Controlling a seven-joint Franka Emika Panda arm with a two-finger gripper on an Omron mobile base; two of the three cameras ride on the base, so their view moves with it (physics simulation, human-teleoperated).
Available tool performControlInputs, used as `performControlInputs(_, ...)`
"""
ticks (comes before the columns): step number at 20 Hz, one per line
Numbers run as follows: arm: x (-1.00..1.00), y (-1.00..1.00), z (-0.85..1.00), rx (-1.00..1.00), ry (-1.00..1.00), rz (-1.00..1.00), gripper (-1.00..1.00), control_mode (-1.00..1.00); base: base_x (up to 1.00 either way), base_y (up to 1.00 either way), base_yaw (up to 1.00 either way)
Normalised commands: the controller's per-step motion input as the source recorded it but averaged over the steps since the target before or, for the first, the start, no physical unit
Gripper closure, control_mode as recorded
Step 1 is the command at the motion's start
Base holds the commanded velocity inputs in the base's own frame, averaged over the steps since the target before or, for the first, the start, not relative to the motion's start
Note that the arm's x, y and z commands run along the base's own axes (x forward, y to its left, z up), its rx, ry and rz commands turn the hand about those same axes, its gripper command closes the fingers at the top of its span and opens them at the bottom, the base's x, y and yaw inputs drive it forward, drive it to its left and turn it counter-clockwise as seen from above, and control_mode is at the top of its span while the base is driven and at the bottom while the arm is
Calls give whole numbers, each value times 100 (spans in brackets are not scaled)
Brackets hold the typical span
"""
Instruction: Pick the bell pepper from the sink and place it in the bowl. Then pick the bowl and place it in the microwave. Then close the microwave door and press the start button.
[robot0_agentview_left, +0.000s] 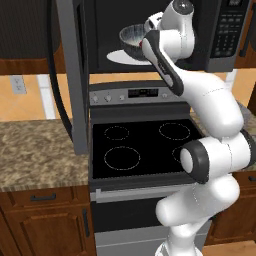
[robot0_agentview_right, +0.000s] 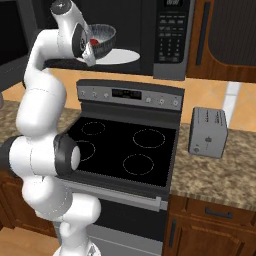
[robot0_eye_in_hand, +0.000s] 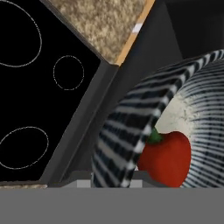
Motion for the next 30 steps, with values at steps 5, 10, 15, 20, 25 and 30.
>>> performControlInputs(5, 68, -3, -33, -9, -9, 6, 100, -100, 0, 0, 0)
performControlInputs(10, 6, 0, -1, -10, -2, 0, -100, -100, 0, 0, 0)
performControlInputs(15, 1, 3, 8, -4, -10, 0, -100, -100, 0, 0, 0)
performControlInputs(20, -85, -16, 15, 0, -30, 10, -100, -100, 0, 0, 0)
performControlInputs(25, -100, -9, -14, 0, -17, 7, -100, -100, 0, 0, 0)
performControlInputs(30, -100, 4, -8, -6, -3, 5, -100, -100, 0, 0, 0)
